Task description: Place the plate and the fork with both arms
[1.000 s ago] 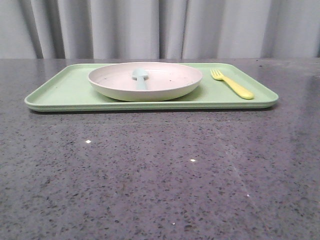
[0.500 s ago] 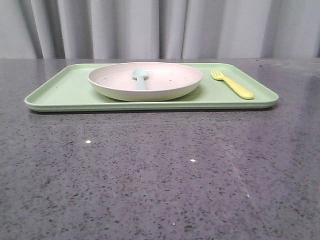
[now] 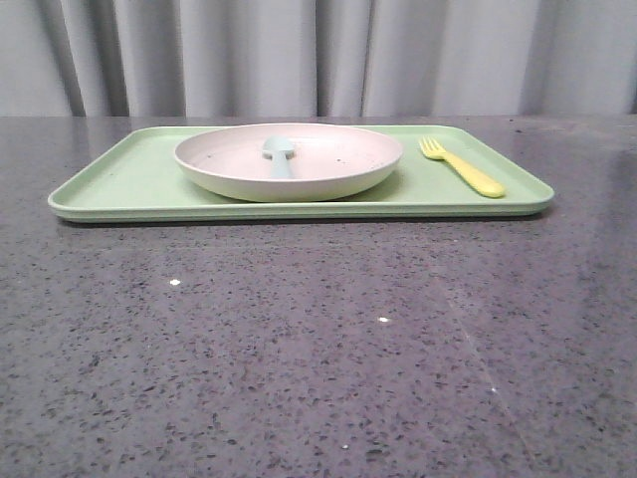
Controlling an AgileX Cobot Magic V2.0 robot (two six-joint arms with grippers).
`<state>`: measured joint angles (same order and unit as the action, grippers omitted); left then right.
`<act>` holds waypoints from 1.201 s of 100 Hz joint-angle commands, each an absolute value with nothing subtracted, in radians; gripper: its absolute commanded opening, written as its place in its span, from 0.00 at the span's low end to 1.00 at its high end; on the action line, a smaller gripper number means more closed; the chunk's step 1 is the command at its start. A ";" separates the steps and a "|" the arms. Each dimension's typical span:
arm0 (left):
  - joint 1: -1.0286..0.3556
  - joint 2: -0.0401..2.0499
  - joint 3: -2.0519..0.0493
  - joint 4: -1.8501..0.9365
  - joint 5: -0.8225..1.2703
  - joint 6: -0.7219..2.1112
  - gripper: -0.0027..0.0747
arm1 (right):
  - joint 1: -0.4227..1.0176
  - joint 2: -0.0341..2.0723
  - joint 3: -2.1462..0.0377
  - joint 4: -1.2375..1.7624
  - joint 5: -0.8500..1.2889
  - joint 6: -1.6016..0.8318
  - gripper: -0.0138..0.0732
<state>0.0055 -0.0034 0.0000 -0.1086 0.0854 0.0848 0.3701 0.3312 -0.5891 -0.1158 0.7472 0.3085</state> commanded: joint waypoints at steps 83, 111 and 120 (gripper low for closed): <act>0.009 -0.035 0.012 -0.147 0.000 0.072 0.01 | 0.366 0.339 -0.612 -0.137 0.679 0.299 0.08; 0.009 -0.035 0.012 -0.147 0.000 0.072 0.01 | 0.364 0.339 -0.612 -0.152 0.679 0.299 0.08; 0.009 -0.035 0.012 -0.147 0.000 0.072 0.01 | 0.362 0.339 -0.612 -0.228 0.679 0.299 0.08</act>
